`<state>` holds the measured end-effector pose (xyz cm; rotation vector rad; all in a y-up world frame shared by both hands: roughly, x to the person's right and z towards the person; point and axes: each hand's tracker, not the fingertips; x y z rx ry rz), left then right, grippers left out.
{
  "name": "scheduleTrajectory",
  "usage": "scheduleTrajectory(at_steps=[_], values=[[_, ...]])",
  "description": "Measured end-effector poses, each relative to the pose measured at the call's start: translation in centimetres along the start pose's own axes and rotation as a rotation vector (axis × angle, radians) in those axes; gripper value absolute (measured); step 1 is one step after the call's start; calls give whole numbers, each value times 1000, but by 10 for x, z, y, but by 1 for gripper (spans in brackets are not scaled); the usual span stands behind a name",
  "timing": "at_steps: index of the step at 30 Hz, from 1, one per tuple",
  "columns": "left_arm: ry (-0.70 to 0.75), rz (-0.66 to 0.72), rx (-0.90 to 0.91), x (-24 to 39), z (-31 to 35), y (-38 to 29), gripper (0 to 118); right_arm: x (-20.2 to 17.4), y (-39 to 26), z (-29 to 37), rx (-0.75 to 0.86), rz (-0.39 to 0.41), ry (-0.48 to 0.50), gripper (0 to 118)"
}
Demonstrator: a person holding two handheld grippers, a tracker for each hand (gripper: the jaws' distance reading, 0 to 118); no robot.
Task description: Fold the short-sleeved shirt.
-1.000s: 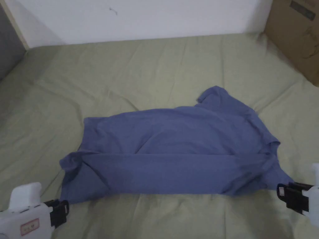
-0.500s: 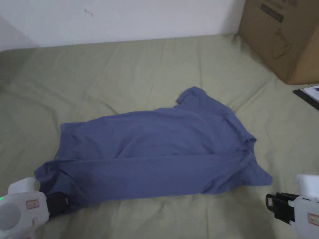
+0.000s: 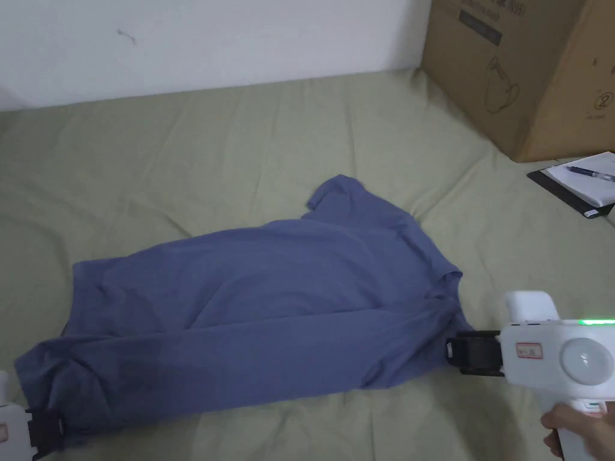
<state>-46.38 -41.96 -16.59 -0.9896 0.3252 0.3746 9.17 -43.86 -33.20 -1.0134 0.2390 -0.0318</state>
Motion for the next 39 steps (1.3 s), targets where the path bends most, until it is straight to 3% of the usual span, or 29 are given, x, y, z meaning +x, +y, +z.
scheduleTrajectory(at_steps=[2,3,4,5,7,8,9,12,16,18,25,32,34,35,36,37,39], values=[[1,-5,2,3,1,2,4,-6,5,-18,-26,20,20,94],[3,-8,2,4,1,2,4,-10,6,-25,-42,43,36,70],[7,-14,0,5,1,2,4,-16,7,-30,-52,38,34,64],[10,-20,-4,6,1,2,4,-24,7,-29,-50,42,-30,62],[14,-39,-5,9,2,1,4,-33,6,-23,-32,126,-22,36],[15,-49,-7,8,3,2,4,-33,6,-21,-28,117,-4,14],[15,-57,-9,8,3,2,4,-32,7,-19,-31,101,18,12],[8,-65,-4,6,10,4,4,-29,10,-10,-32,78,17,12],[1,-86,5,-1,25,7,4,-10,17,27,10,-76,127,12],[0,-89,10,-5,35,8,4,0,20,49,43,-112,144,12],[-61,-71,-9,-28,70,-22,4,16,-6,99,25,-55,106,12],[-30,-100,-63,-33,75,-81,4,19,-86,78,-104,18,55,13],[-40,-99,-73,-37,72,-89,6,18,-98,72,-125,21,31,35],[-38,-102,-66,-39,71,-91,12,19,-99,70,-138,42,-19,58],[-36,-96,-56,-39,73,-91,35,19,-101,69,-143,62,-54,88],[-29,-91,-49,-41,76,-88,57,20,-101,72,-134,78,-71,96],[-57,-44,-9,-47,84,-83,94,25,-95,82,-108,85,-48,95]])
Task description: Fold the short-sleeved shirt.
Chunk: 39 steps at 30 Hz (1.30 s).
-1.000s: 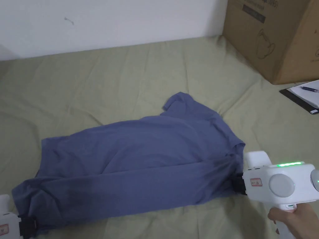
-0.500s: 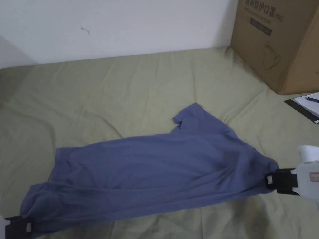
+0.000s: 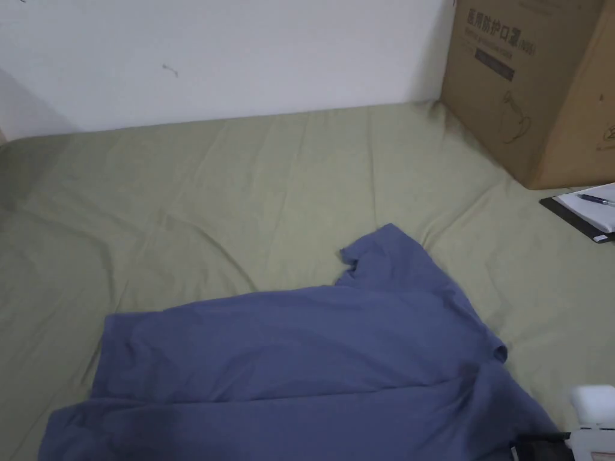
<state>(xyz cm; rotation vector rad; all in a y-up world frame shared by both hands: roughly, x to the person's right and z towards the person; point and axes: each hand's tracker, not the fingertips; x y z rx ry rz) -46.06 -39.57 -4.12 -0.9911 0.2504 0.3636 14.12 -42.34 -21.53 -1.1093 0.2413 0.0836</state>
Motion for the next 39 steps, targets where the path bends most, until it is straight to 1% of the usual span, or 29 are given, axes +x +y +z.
scheduleTrajectory(at_steps=[2,3,4,5,6,7,8,9,11,13,17,19,20,21,22,23,24,25,27,29,30,31,32,33,34,35,37,38,39], values=[[-1,16,66,0,11,11,95,4,10,11,22,3,-10,94],[12,12,92,3,17,17,95,5,16,17,40,4,-18,92],[20,7,116,6,22,24,94,6,24,24,59,8,-16,84],[12,3,141,8,24,30,89,6,31,30,87,13,-7,66],[-14,-1,159,12,28,37,68,5,39,35,117,16,5,38],[-28,-10,180,18,30,43,40,3,48,38,136,14,10,18],[-44,-26,192,24,30,48,12,-1,57,40,155,11,12,5],[-38,-41,186,34,27,53,0,-3,66,39,182,0,21,0],[-13,-69,203,47,17,63,0,-6,87,35,195,-30,47,0],[-32,-78,192,56,2,74,0,-11,110,26,201,-51,101,0],[-66,-66,194,69,-20,93,0,-24,158,2,211,-40,109,0],[-52,-80,196,75,-30,101,0,-26,185,-16,217,-35,119,0],[-46,-88,194,77,-35,104,0,-27,198,-26,215,-37,123,2],[-41,-86,195,78,-40,108,0,-30,213,-37,191,-33,116,32],[-46,-78,193,77,-44,111,0,-32,228,-52,151,-12,109,70],[-54,-68,191,76,-47,114,0,-34,239,-66,123,0,106,104],[-56,-59,189,75,-51,116,0,-36,250,-82,115,14,103,113],[-52,-56,185,75,-55,118,0,-38,260,-94,124,9,96,107],[-40,-53,175,73,-62,121,0,-40,279,-120,48,18,55,93],[-30,-49,162,67,-71,123,0,-40,290,-149,11,30,14,93],[-25,-44,156,65,-74,124,0,-40,293,-162,-7,50,10,90],[-20,-38,149,63,-78,124,0,-40,295,-175,-47,51,-5,80],[-16,-35,144,62,-80,124,0,-41,294,-184,-82,41,4,77],[-11,-32,134,62,-81,123,0,-42,292,-186,-85,17,-21,76],[-7,-32,127,60,-82,123,0,-46,291,-177,-43,22,-16,69],[-4,-35,124,60,-84,123,0,-48,291,-172,-38,61,-21,56],[8,-44,112,58,-87,126,0,-48,291,-164,-22,119,-30,0],[8,-45,111,57,-88,128,0,-47,293,-161,-25,105,-7,0],[5,-40,111,57,-90,132,11,-48,295,-160,-34,82,4,0]])
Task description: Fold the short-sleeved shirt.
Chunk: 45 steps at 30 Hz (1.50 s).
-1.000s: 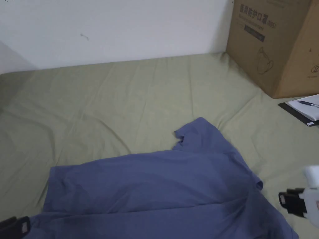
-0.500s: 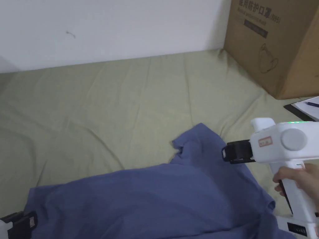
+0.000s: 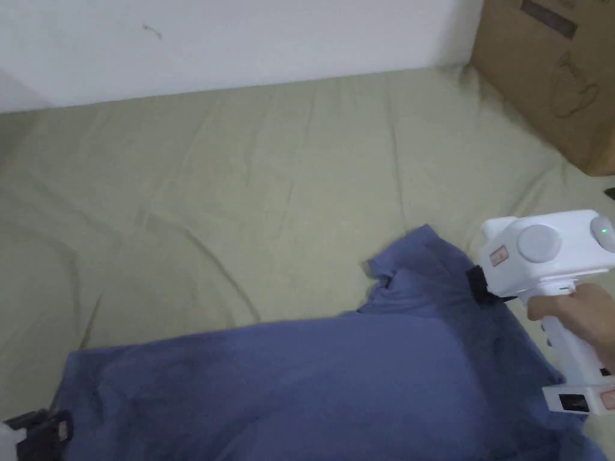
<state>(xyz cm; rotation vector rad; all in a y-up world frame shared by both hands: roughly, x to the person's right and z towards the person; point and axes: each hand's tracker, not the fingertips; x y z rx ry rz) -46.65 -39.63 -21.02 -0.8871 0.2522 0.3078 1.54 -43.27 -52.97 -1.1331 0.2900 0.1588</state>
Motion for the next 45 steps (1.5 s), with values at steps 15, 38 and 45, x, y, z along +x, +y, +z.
scheduleTrajectory(at_steps=[15,38,45], values=[[114,-21,-187,-5,-126,86,91,-5,1,-7,-27,1,-41,0],[47,-139,55,8,47,79,1,6,-46,182,241,69,45,0],[27,-145,69,0,99,8,1,7,-149,221,214,113,58,0]])
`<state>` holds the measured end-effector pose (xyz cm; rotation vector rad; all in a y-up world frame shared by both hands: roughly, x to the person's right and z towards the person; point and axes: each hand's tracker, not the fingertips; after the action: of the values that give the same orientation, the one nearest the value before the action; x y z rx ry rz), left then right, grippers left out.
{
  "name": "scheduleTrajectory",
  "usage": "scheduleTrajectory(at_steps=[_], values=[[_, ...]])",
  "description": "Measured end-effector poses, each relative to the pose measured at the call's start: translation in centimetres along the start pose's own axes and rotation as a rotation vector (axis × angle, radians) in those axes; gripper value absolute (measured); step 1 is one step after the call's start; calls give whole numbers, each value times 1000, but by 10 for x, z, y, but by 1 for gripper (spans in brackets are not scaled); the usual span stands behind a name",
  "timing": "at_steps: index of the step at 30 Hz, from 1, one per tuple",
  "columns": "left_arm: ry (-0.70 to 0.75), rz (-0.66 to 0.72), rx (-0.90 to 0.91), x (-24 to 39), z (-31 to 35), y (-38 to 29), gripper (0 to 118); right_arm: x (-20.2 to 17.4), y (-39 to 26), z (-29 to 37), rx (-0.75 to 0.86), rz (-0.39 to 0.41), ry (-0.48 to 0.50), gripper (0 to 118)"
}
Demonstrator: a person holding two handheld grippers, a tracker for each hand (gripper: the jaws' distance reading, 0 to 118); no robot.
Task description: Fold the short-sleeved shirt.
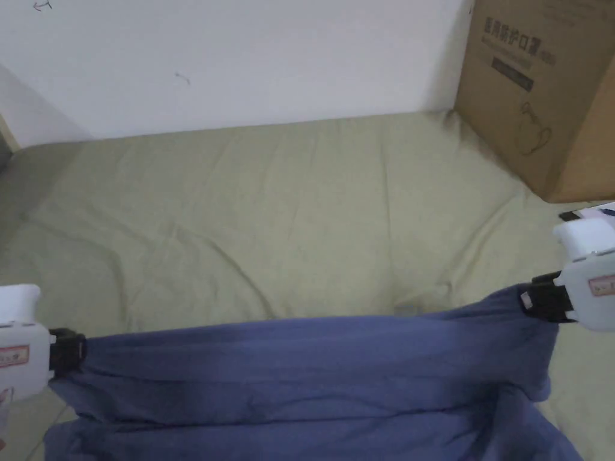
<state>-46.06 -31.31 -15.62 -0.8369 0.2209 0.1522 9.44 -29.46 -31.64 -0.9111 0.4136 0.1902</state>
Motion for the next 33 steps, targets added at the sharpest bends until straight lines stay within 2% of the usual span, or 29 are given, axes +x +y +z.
scheduleTrajectory(at_steps=[4,6,7,8,9,10,11,12,13,14,17,19,20,22,23,24,25,26,27,33], values=[[-29,42,-88,-4,-3,-66,1,-6,-75,-22,-91,-13,12,0],[-48,67,-145,-7,-12,-95,1,-9,-107,-37,-83,-26,8,0],[-46,84,-170,-9,-16,-108,2,-10,-120,-45,-85,-41,8,4],[-47,97,-183,-12,-18,-116,5,-6,-128,-54,-101,-64,-8,18],[-50,113,-176,-14,-19,-125,16,-6,-137,-59,-96,-77,-9,51],[-47,133,-159,-18,-18,-131,36,-7,-143,-60,-95,-89,-22,80],[-26,164,-154,-22,-17,-134,69,-8,-147,-61,-93,-95,-28,94],[-14,204,-142,-27,-14,-136,91,-7,-148,-58,-89,-107,-33,94],[-9,235,-135,-32,-11,-134,106,-6,-148,-51,-69,-122,-36,93],[-12,262,-121,-36,-6,-134,110,-4,-147,-47,-53,-131,-30,93],[-37,334,-43,-46,19,-130,110,-10,-137,-19,19,-123,-77,92],[-44,357,-15,-50,33,-131,110,-19,-131,1,101,-95,-61,86],[-51,361,-17,-51,39,-132,110,-28,-127,11,142,-92,-52,76],[-74,357,4,-48,48,-137,101,-45,-122,22,198,-99,-30,43],[-86,355,22,-46,53,-141,86,-54,-121,25,231,-106,-14,29],[-92,359,25,-44,56,-144,56,-64,-121,25,254,-115,5,15],[-128,375,16,-43,54,-149,29,-75,-120,24,271,-129,30,8],[-162,397,4,-44,53,-153,8,-84,-120,23,282,-136,61,1],[-205,418,-14,-46,50,-159,0,-96,-120,20,291,-139,80,0],[-262,526,-14,-56,46,-174,0,-155,-115,-1,283,-46,130,0]])
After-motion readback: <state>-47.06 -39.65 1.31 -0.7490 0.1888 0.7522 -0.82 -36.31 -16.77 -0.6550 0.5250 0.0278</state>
